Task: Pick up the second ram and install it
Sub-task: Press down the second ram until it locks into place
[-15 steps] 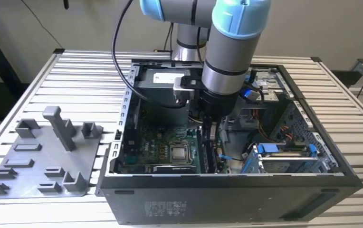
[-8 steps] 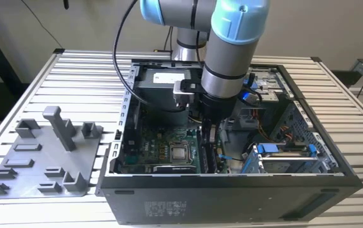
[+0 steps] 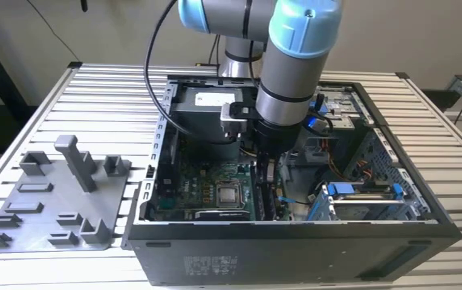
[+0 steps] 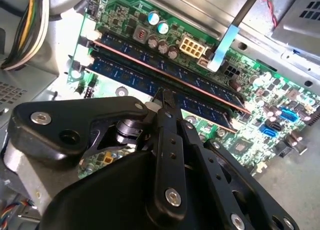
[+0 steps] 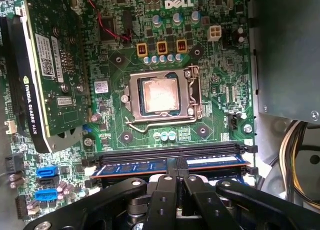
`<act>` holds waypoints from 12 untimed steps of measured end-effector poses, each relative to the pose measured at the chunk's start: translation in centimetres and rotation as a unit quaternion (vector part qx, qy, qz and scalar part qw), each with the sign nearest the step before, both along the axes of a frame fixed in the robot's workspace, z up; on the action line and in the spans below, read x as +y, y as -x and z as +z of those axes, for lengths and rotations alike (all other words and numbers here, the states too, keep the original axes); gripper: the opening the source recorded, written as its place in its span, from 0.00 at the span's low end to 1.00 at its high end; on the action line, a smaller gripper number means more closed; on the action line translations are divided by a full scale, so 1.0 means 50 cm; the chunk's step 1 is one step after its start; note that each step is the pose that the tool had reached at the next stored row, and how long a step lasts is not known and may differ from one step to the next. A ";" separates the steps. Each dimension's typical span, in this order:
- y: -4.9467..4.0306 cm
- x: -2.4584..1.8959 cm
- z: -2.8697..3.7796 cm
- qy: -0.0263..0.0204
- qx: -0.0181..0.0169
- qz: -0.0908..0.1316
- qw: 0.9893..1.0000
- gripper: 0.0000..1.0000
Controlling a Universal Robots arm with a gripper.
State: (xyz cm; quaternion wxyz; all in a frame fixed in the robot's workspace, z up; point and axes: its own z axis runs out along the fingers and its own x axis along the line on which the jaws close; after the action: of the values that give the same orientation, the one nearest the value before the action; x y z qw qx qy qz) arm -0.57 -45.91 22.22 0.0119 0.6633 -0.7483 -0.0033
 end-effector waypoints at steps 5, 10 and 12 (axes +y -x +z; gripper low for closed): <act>0.000 -0.0003 0.004 -0.003 0.000 0.001 1.000 0.11; 0.000 -0.0006 0.030 -0.003 0.000 0.001 1.000 0.11; 0.000 -0.0006 0.048 -0.003 0.000 0.001 1.000 0.11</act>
State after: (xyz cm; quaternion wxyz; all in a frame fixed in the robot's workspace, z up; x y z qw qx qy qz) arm -0.57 -45.94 24.62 0.0100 0.6642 -0.7475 -0.0059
